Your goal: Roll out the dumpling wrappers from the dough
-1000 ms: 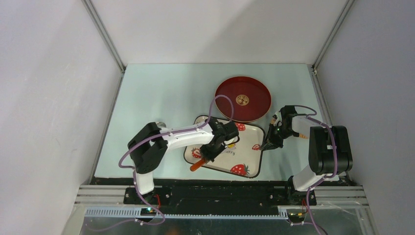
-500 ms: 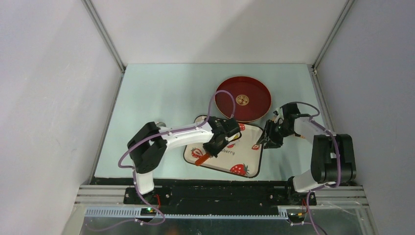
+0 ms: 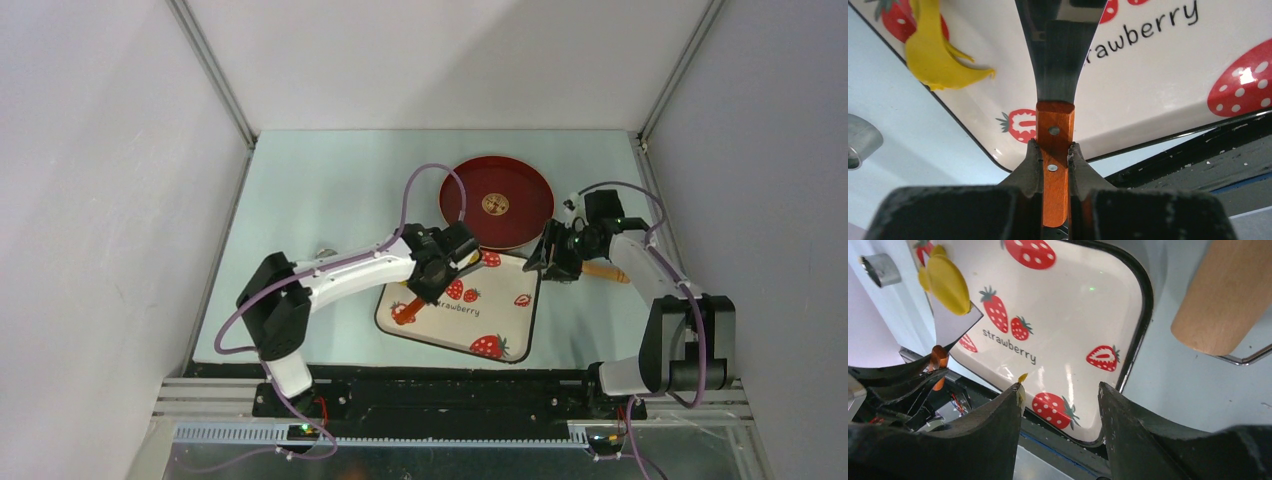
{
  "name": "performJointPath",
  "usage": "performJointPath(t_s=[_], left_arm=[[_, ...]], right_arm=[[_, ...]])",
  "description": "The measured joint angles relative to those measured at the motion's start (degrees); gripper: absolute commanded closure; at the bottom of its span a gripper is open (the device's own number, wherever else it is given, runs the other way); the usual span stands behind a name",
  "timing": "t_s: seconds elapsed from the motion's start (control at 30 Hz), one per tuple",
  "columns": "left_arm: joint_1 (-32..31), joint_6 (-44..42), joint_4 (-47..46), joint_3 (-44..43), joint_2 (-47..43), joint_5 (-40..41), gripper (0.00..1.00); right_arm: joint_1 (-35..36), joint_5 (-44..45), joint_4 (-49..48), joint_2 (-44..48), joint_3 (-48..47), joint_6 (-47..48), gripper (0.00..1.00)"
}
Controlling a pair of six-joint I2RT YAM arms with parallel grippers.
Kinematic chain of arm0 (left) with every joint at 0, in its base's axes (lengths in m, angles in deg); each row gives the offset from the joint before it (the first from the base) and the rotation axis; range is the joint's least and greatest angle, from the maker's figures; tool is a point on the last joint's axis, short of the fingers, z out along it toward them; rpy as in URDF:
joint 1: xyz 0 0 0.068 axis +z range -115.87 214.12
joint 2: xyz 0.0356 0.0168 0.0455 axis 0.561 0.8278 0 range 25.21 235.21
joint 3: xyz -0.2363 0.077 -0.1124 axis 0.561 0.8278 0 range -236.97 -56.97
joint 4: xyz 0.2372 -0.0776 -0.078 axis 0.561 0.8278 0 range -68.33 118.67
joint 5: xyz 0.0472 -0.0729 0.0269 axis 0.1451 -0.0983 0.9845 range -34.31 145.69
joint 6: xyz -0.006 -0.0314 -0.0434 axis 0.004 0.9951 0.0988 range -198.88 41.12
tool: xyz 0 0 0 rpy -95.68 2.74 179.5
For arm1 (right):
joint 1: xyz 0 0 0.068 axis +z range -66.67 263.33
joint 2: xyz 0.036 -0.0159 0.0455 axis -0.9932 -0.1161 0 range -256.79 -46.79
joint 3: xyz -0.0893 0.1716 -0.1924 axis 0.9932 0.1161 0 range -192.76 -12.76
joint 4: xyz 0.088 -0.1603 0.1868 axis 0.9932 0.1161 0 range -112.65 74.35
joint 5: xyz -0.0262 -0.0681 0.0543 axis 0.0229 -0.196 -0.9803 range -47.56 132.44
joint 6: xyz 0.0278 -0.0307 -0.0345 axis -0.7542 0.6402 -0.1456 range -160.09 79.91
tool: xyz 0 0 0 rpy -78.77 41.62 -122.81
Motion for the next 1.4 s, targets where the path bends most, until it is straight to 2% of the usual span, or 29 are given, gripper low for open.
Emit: performJointPath(t_s=[0.13, 0.27, 0.47, 0.6, 0.73, 0.8, 1.07, 1.4], left_arm=[[2.38, -0.70, 0.33, -2.27, 0.09, 0.00, 1.00], [4.70, -1.97, 0.52, -8.63, 1.81, 0.02, 1.00], [7.21, -4.20, 0.81, -20.11, 10.14, -0.02, 1.00], [8.48, -5.64, 1.95, -27.21, 17.53, -0.22, 1.00], [9.66, -6.51, 2.97, -31.19, 21.99, -0.48, 1.00], [10.12, -6.64, 3.45, -32.20, 22.91, -0.52, 1.00], [10.97, -7.02, 4.00, -33.42, 23.39, -1.81, 1.00], [11.17, -6.97, 4.63, -33.83, 23.54, -3.39, 1.00]], right_arm=[[0.87, -0.04, 0.92, -0.28, -4.57, -0.02, 0.39], [2.45, -0.17, 1.57, -2.80, -11.04, -0.02, 0.41], [4.68, -0.33, 2.12, -9.99, -21.09, -0.07, 0.50], [5.42, -1.18, 2.08, -14.64, -26.23, -0.37, 0.65], [5.95, -2.84, 1.92, -20.48, -31.58, -1.42, 0.85], [6.25, -3.61, 1.64, -23.12, -33.55, -2.12, 0.88], [9.49, -8.59, -2.40, -32.02, -35.82, -6.75, 0.93], [10.25, -11.30, -8.28, -35.89, -35.80, -11.26, 0.95]])
